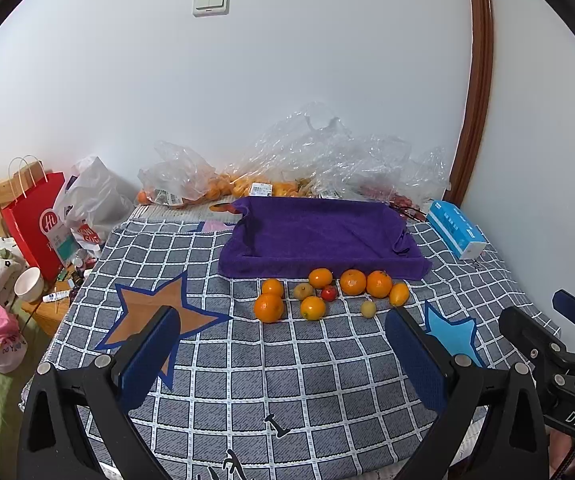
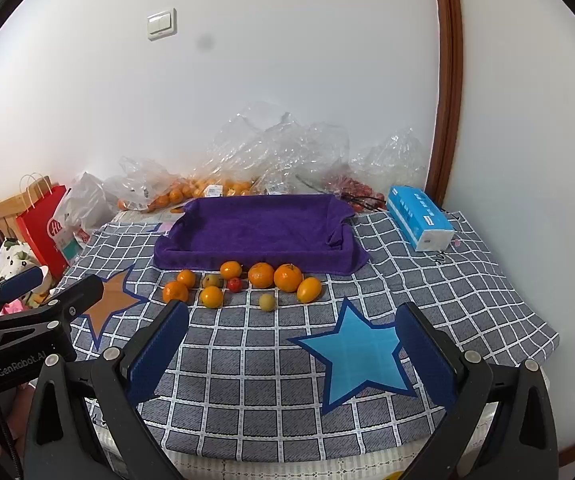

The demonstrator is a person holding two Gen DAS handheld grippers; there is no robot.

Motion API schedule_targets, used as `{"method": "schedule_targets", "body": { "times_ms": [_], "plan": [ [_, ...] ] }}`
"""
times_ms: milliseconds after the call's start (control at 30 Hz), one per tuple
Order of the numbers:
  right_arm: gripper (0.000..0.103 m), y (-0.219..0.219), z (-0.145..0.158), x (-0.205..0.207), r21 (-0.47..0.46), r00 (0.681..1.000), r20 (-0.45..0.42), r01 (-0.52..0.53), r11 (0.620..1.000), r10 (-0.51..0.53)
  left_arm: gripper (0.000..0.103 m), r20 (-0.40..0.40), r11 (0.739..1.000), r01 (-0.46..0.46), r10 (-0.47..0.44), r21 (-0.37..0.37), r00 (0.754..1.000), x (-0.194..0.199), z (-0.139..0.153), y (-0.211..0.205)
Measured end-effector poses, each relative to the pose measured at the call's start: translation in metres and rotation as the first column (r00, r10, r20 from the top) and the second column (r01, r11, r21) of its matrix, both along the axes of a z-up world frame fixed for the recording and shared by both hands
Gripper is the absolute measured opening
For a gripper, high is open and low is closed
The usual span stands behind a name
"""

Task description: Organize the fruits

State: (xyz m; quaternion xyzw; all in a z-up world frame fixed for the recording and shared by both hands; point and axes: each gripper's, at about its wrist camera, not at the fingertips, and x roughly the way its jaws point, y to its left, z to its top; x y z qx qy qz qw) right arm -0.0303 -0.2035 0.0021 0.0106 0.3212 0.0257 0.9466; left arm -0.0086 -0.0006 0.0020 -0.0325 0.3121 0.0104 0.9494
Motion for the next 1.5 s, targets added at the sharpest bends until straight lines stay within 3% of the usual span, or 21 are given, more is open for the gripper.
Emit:
{"method": "schedule_targets", "body": {
  "times_ms": [1500],
  "plan": [
    [0.102, 0.0, 0.001, -0.0032, -0.001, 1.0, 0.003, 0.0, 1.0, 0.0, 0.103, 0.007, 1.0, 0.002, -0.002, 0.0, 1.0, -0.0017, 0.0059, -0.0025]
  ]
}}
